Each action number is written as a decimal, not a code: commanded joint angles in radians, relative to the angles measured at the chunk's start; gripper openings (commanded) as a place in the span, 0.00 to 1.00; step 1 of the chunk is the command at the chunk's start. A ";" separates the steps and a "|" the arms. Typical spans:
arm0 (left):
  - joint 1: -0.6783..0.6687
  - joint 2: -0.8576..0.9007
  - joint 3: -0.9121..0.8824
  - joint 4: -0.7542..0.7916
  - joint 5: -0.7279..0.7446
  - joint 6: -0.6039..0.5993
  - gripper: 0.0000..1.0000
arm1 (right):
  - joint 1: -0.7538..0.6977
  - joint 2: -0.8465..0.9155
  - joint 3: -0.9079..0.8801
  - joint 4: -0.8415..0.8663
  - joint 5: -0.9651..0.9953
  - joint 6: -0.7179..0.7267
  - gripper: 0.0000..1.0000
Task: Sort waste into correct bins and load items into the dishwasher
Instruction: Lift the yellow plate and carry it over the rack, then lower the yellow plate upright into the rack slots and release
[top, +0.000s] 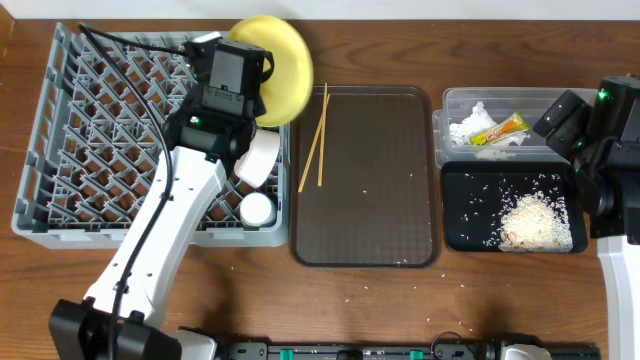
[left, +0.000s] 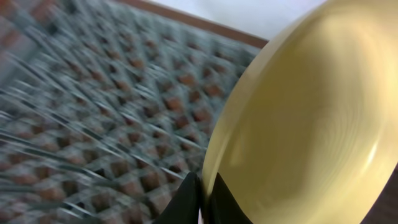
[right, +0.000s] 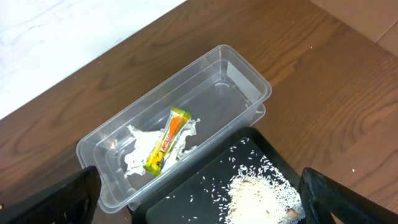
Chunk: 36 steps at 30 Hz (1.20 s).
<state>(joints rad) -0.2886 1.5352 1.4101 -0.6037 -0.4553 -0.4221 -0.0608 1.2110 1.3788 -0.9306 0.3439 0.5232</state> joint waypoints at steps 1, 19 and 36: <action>0.032 -0.013 0.000 0.043 -0.233 0.182 0.07 | -0.003 0.002 -0.003 -0.003 0.006 0.015 0.99; 0.205 0.015 0.000 0.213 -0.234 0.430 0.07 | -0.003 0.002 -0.003 -0.005 0.006 0.015 0.99; 0.228 0.158 0.000 0.294 -0.238 0.521 0.07 | -0.003 0.002 -0.003 -0.005 0.006 0.015 0.99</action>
<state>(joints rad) -0.0658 1.6596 1.4101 -0.3202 -0.6666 0.0765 -0.0605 1.2110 1.3788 -0.9321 0.3443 0.5232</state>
